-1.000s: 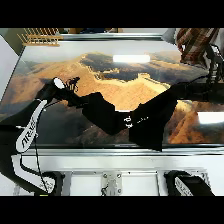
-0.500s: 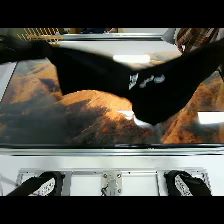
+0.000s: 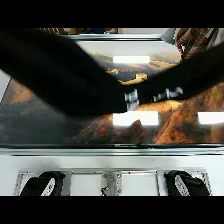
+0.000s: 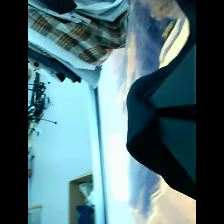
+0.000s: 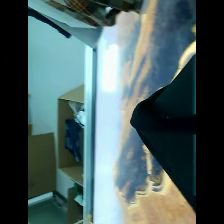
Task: Fold the clothes and pants, and hang the long-sleeved shirts on hangers.
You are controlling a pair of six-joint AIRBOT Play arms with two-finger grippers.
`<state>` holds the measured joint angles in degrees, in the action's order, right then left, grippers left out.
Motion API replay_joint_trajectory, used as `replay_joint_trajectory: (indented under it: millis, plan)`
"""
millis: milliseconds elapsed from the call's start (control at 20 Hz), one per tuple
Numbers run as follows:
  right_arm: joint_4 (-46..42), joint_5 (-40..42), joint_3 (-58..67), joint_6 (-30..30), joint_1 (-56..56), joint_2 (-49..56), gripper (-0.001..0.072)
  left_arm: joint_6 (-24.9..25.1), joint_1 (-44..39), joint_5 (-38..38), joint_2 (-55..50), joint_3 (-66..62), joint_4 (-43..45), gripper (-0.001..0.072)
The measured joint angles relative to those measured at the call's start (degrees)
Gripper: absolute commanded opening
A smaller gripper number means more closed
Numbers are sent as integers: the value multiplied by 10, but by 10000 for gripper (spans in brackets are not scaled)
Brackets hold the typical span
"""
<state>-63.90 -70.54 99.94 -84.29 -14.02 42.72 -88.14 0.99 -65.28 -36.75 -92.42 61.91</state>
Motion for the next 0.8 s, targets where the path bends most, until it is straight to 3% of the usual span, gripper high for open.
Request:
replay_joint_trajectory:
  millis: [200,400,600,800]
  plan:
    - [-26,-113,-32,-57,1,27,14,-110,0,-37,65,155,33,6]
    - [-39,-156,-128,-86,23,104,14,-163,0,-41,41,306,52,6]
    - [-45,-88,-178,-72,52,237,14,-147,0,62,-103,388,56,6]
    - [-44,52,-190,-57,69,344,16,-92,0,176,-325,318,55,7]
